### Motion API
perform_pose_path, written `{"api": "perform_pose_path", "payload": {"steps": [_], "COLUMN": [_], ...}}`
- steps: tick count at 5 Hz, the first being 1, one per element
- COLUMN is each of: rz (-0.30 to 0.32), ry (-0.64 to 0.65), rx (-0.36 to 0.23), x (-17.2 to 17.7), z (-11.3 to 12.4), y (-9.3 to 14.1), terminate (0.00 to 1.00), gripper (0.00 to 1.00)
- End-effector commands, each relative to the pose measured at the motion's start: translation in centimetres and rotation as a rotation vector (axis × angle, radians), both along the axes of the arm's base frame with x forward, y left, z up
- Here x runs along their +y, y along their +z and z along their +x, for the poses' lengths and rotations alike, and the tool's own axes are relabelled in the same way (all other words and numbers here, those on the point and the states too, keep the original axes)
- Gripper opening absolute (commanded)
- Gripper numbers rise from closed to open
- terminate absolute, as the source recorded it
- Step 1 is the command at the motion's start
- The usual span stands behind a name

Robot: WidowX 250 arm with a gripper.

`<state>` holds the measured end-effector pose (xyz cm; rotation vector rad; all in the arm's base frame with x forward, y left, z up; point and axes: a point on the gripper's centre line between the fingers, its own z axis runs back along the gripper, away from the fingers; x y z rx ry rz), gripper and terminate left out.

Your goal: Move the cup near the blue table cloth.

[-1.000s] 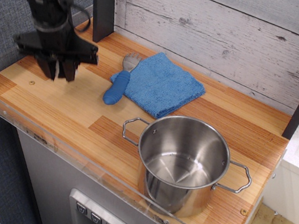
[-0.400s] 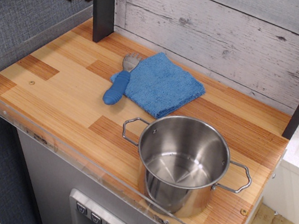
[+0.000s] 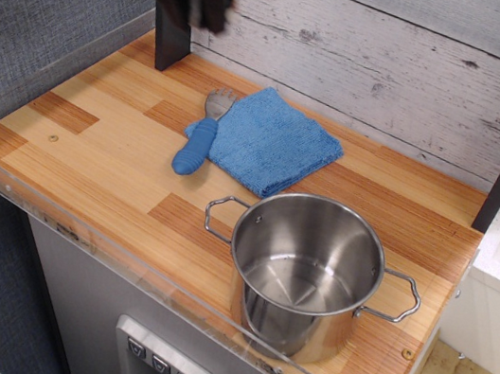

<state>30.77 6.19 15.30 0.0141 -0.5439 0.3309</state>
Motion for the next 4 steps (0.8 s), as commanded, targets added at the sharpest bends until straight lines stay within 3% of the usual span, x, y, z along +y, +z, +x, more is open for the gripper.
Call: {"api": "perform_pose_path", "payload": {"steps": [1, 4], "rz": [0.011, 0.024], "ry": [-0.144, -0.239], "rx": [-0.037, 0.015], "x": [-4.7, -8.0], "z": [1.0, 3.8], "y": [-1.1, -8.1], "terminate": [0.00, 0.00], "gripper": [0.00, 0.00]}}
